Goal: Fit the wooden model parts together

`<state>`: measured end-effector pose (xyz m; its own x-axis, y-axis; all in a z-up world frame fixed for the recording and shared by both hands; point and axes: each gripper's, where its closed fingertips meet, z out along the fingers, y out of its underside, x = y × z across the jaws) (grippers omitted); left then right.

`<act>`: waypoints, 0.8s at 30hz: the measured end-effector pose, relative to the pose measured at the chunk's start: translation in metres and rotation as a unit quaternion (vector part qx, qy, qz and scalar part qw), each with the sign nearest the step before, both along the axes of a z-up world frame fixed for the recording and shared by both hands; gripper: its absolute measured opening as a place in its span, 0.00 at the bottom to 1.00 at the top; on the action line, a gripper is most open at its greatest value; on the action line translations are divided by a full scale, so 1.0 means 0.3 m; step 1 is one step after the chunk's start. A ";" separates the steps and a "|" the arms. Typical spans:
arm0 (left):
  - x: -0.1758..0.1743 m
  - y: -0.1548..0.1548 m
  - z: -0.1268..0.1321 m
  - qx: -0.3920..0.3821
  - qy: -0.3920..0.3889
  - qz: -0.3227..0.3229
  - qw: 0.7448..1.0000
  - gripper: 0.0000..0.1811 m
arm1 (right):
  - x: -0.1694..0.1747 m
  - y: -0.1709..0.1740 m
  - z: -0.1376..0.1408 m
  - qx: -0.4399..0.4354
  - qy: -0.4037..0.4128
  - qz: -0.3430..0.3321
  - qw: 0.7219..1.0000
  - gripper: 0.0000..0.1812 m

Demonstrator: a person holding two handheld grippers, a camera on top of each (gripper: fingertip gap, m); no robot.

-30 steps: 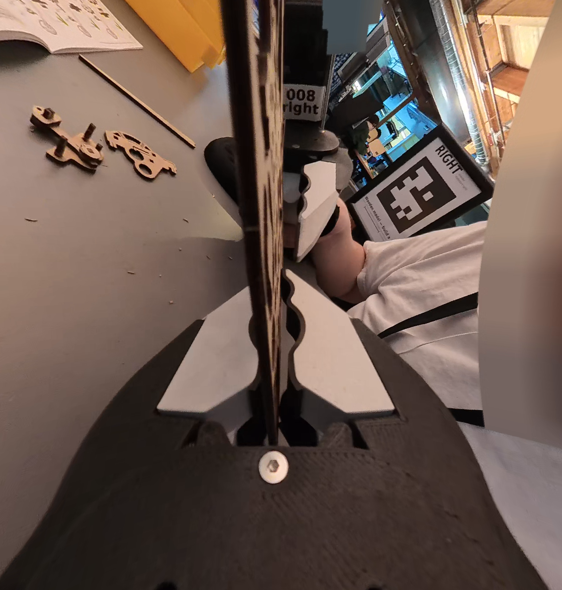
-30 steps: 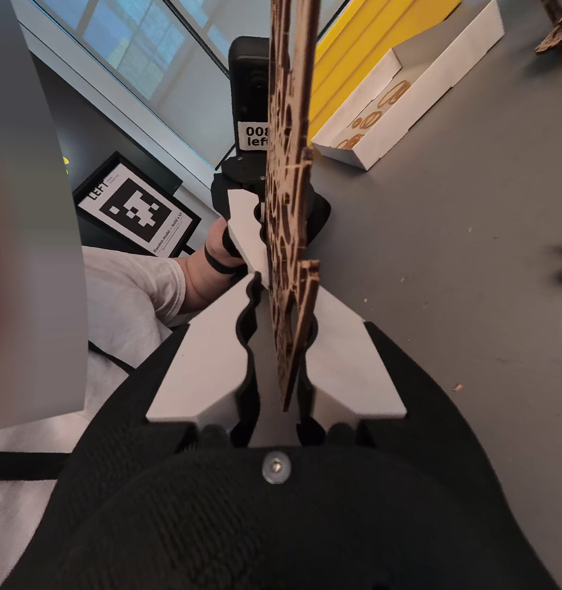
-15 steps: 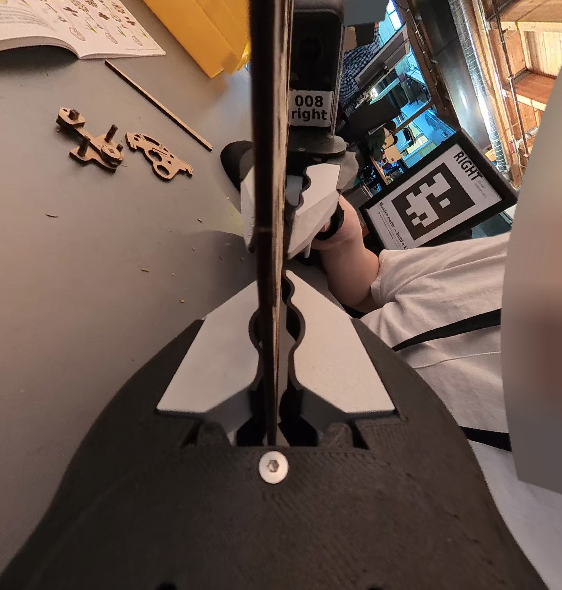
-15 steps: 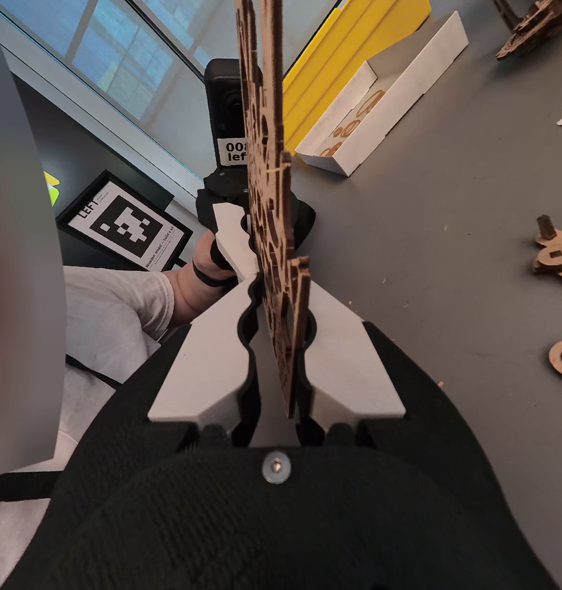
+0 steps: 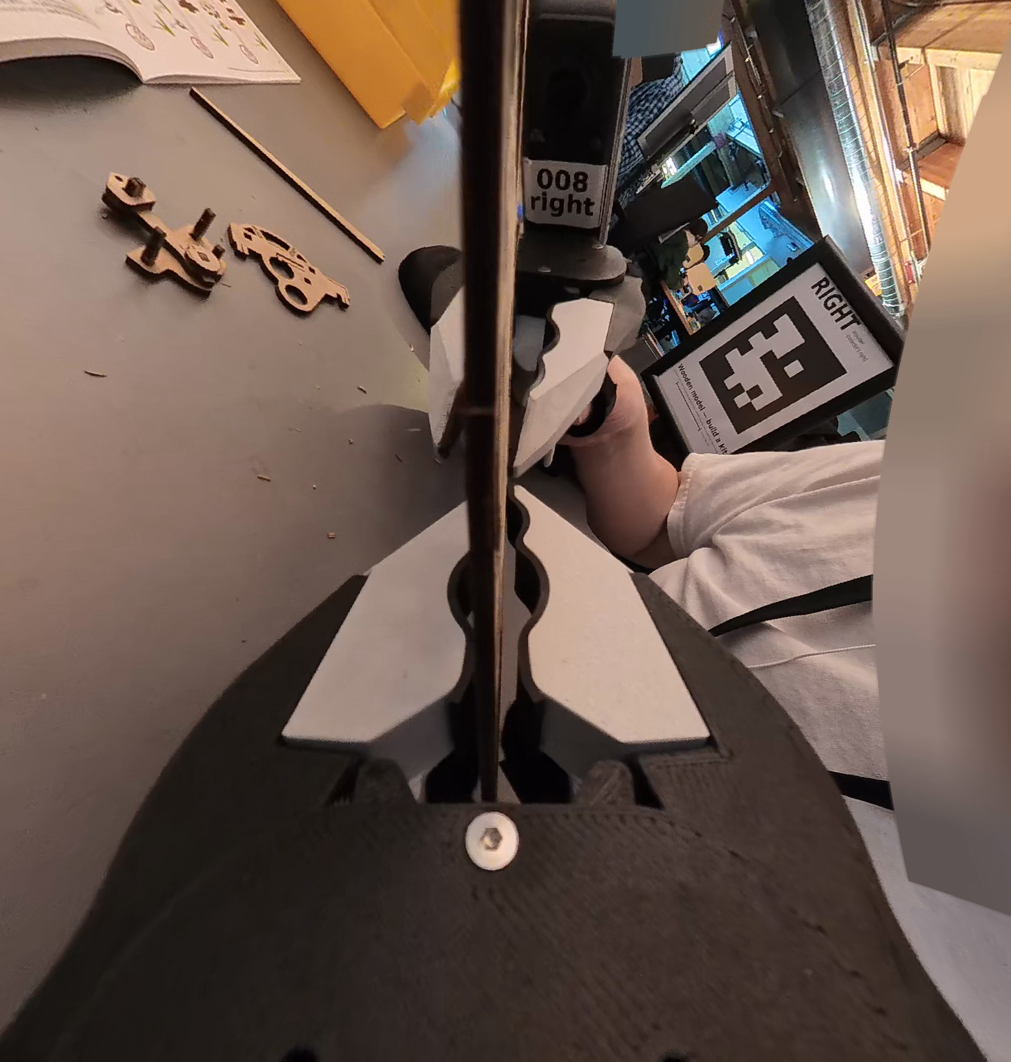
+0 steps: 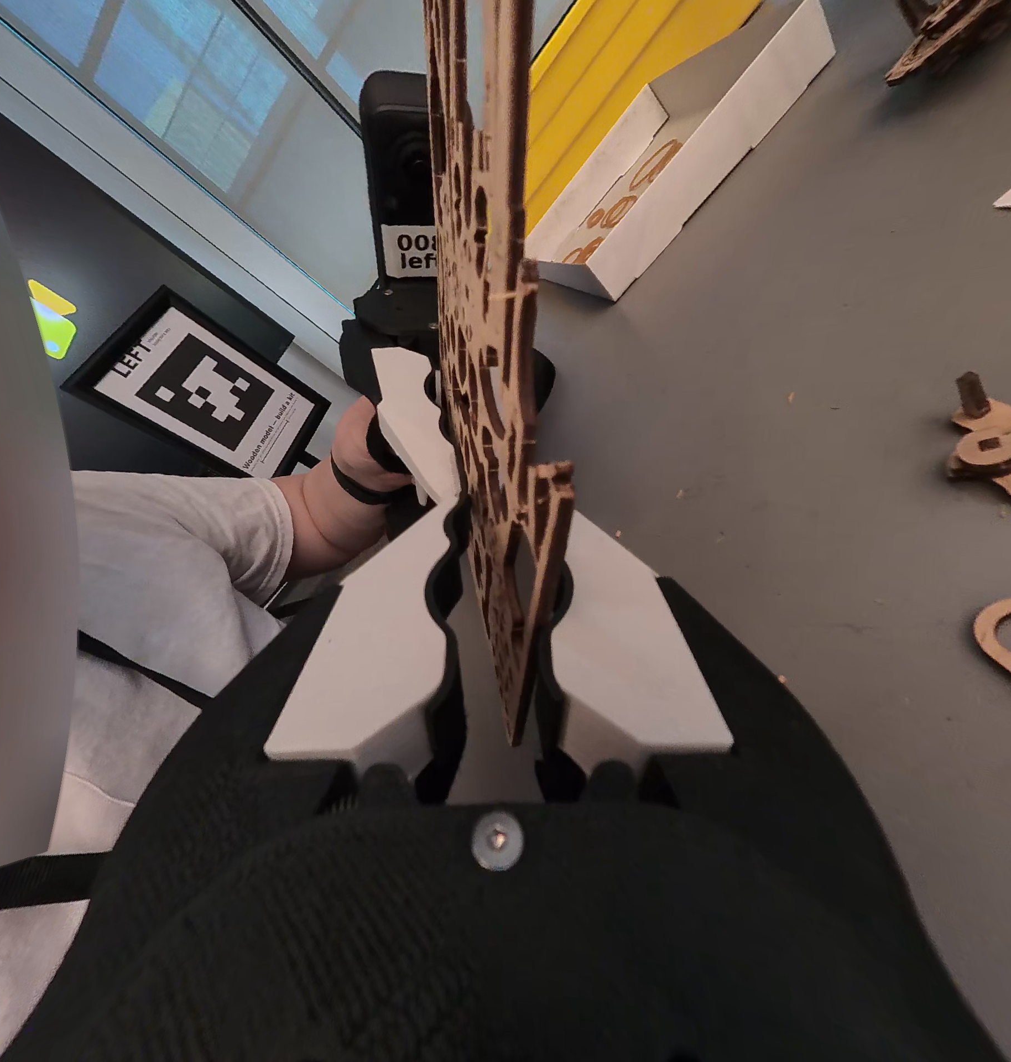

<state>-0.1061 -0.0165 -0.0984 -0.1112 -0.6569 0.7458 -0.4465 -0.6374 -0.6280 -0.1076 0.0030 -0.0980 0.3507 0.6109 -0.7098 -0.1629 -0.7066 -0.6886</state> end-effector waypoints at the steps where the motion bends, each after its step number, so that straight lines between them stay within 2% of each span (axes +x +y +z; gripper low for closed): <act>1: 0.000 0.001 -0.001 -0.001 0.001 0.000 1.000 0.00 | 0.000 0.001 -0.002 -0.001 0.000 0.000 1.000 0.10; 9: -0.004 -0.002 -0.017 -0.025 0.013 0.001 1.000 0.00 | -0.005 -0.003 -0.019 -0.001 -0.016 0.011 1.000 0.08; 24: -0.004 0.011 -0.072 0.008 0.057 0.020 0.998 0.00 | -0.003 0.010 -0.067 -0.018 -0.053 0.004 0.998 0.07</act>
